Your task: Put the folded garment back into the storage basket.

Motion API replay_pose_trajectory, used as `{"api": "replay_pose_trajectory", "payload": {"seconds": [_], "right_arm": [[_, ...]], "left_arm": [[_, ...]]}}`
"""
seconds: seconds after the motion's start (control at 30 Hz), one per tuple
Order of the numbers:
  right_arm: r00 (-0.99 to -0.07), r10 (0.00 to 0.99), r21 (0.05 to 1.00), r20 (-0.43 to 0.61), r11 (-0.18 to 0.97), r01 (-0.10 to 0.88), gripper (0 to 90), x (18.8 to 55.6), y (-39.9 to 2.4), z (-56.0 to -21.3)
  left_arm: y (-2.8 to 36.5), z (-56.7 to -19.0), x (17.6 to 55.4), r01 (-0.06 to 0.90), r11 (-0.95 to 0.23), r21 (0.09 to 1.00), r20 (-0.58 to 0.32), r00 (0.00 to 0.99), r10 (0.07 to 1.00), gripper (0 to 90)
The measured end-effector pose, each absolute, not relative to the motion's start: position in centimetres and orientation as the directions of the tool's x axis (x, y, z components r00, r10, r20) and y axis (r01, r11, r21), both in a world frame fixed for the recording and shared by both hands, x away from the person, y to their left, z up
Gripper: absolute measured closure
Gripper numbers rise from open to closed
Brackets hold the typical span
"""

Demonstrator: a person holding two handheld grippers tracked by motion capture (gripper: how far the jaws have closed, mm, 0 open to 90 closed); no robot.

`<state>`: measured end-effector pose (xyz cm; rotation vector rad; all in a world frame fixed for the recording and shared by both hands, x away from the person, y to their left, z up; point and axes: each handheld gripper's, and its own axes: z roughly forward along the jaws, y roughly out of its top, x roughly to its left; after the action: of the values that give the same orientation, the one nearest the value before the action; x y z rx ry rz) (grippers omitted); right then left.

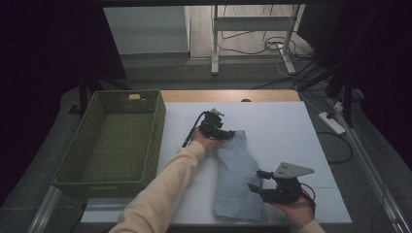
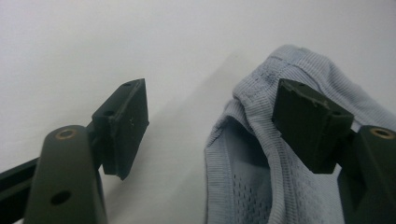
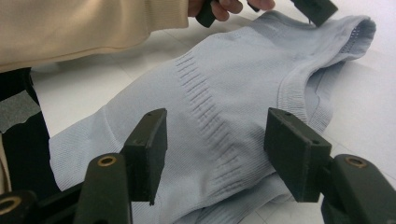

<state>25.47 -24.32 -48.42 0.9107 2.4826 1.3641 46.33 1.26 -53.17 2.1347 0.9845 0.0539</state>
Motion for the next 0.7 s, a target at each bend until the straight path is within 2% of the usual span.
{"api": "replay_pose_trajectory", "payload": {"seconds": [0.5,0.7], "right_arm": [[-0.799,0.586,0.808,0.135,0.401,0.431,38.8,25.5,-24.3,-48.4],[-0.798,0.588,0.808,0.134,0.401,0.431,38.7,25.5,-24.3,-48.4]], "left_arm": [[-0.3,-54.3,46.1,0.618,-0.475,0.626,-0.242,0.734,0.635,28.8],[-1.0,-54.3,45.6,0.589,-0.503,0.632,-0.234,0.764,0.601,35.4]]}}
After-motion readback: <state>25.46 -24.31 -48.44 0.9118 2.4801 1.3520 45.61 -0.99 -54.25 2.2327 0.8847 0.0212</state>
